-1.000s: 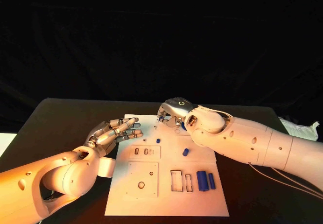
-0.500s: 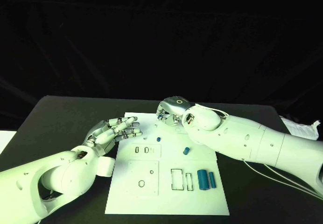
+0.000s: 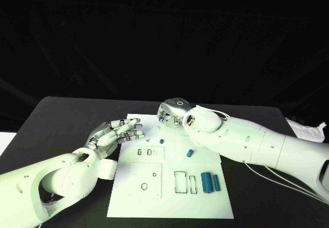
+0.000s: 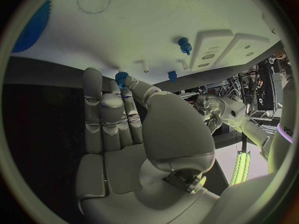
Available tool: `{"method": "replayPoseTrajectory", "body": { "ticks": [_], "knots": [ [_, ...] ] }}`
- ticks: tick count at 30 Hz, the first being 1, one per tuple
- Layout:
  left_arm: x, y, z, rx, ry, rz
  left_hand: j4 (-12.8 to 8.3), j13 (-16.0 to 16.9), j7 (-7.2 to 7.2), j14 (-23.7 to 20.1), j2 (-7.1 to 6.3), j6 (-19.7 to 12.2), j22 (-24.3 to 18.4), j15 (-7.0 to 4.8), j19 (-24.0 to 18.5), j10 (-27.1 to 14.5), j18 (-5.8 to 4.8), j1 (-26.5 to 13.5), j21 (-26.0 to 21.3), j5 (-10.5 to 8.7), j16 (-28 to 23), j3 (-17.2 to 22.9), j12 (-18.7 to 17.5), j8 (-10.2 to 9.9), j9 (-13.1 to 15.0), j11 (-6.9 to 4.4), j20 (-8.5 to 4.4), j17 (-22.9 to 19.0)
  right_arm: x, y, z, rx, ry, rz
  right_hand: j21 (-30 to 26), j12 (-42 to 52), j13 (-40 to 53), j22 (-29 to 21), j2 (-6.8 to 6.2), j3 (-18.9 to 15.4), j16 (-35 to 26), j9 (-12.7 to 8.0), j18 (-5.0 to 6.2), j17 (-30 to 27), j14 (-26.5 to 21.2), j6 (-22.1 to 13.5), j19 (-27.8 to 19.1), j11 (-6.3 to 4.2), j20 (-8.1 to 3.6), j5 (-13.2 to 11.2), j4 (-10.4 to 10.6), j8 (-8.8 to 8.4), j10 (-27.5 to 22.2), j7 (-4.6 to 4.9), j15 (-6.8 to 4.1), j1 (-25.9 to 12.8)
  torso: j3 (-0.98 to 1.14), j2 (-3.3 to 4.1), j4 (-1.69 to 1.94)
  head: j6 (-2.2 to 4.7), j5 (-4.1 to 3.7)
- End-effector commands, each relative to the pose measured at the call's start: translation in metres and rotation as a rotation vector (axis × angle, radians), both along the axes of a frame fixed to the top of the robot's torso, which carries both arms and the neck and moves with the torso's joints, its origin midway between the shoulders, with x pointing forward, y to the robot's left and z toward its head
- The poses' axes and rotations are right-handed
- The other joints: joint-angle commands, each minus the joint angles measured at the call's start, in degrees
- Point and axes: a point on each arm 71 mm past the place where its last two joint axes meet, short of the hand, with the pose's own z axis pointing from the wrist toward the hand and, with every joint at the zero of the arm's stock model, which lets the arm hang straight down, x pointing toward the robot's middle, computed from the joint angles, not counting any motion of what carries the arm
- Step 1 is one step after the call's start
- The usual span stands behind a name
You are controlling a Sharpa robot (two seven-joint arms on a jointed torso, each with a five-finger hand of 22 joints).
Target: Assemble the parts on the task board
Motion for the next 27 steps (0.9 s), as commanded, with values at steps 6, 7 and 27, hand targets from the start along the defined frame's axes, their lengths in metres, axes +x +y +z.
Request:
{"method": "replayPoseTrajectory", "body": {
  "ticks": [6,7,27],
  "knots": [
    [0.000,-0.003,0.002,-0.017,-0.009,-0.018,-0.3,-0.1,1.63,-0.1,0.30,-0.4,-0.1,0.15,-0.4,-0.3,0.51,0.2,-0.2,-0.16,-0.2,-0.1,0.3,0.3,0.1,0.00,0.10,-0.1,0.001,0.003,-0.004,-0.024,0.026,-0.001,0.0,0.2,0.0,-0.5,-0.65,0.3,0.2,-0.2,0.38,-0.2,0.6,-0.9,-1.0,-0.59,0.06,-0.6,0.5,-0.67,-0.2,0.61,0.14,-0.3,-0.04,0.11,-0.05,0.01,-0.06],
    [0.000,-0.003,0.002,-0.017,-0.009,-0.018,-0.3,-0.1,1.63,-0.1,0.30,-0.4,-0.1,0.15,-0.4,-0.3,0.51,0.2,-0.2,-0.16,-0.2,-0.1,0.3,0.3,0.1,0.00,0.10,-0.1,0.002,0.002,-0.004,-0.024,0.026,-0.004,-0.4,0.2,-0.1,-1.2,-0.87,0.3,-0.2,-0.4,0.49,-0.8,0.4,-1.4,-1.5,-0.45,0.14,-0.6,0.7,-0.79,-0.7,0.75,0.27,-0.5,-0.04,0.11,-0.05,0.01,-0.06],
    [-0.001,0.001,0.002,-0.008,-0.008,-0.002,-0.4,-0.1,1.63,-0.1,0.41,-0.4,-0.1,0.14,-0.4,-0.3,0.56,0.3,-0.3,-0.15,-0.2,0.0,0.4,0.3,0.1,0.00,0.14,-0.2,-0.011,-0.025,0.013,0.171,-0.004,-0.023,-1.9,2.1,0.4,-3.3,-2.58,-4.2,-4.1,-0.5,0.90,-5.7,-0.7,-8.2,-3.1,1.66,1.91,-1.1,3.6,0.00,-8.7,2.85,1.99,-0.7,0.02,0.11,-0.56,0.86,-0.07]
  ]
}}
